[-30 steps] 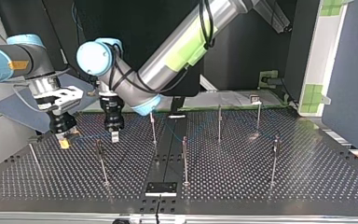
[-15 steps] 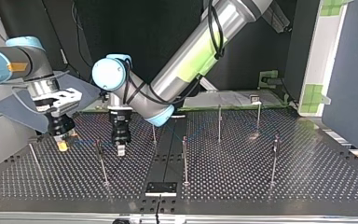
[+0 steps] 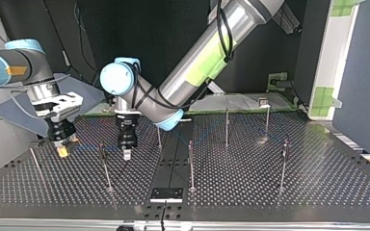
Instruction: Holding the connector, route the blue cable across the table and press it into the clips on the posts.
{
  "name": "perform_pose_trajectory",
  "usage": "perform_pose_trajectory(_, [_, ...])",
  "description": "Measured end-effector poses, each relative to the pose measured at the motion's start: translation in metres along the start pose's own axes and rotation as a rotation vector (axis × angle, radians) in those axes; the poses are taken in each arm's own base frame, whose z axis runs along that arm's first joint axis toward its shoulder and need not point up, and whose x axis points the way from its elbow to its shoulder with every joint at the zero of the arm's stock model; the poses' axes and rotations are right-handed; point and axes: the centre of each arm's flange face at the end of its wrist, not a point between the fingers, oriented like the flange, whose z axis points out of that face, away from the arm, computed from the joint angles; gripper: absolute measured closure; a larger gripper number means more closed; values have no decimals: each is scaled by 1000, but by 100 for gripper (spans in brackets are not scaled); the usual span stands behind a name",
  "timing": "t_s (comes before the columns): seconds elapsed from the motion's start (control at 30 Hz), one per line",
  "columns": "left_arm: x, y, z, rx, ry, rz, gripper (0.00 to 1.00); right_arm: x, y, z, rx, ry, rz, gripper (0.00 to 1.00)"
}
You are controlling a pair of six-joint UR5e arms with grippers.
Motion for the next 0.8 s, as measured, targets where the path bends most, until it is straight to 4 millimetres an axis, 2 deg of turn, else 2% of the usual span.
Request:
perform_pose_trajectory(0.03, [0,0,0,0,2,-1,78,0,0,0,0,0,0,100])
perform_pose_trajectory(0.1, [1,0,-1,1,5,-3,59,0,0,0,-1,0,0,100])
perform_pose_trajectory(0.13, [1,0,-1,4,8,-3,59,0,1,0,-2,0,0,100])
perform_pose_trajectory(0.17, [2,-2,-3,10,12,-3,44,0,1,0,-1,0,0,100])
perform_pose_trajectory(0.2, [2,-3,-4,16,16,-3,33,-1,1,0,-1,-1,0,100])
perform_pose_trajectory(0.23, [3,-5,-5,23,20,-3,33,-1,1,0,-1,-1,0,100])
perform_pose_trajectory(0.27, [3,-6,-6,30,26,-3,16,-1,1,0,-1,-1,0,100])
perform_pose_trajectory(0.3, [4,-7,-7,34,30,-3,10,-1,1,0,-1,-1,0,100])
perform_pose_trajectory(0.33, [4,-7,-8,37,34,-3,10,-1,1,0,-1,-2,0,100])
perform_pose_trajectory(0.37, [5,-8,-9,39,38,-2,0,-1,1,0,-1,-1,-1,100])
perform_pose_trajectory(0.8, [9,-4,-24,14,130,6,0,-1,1,0,-1,-3,-3,100])
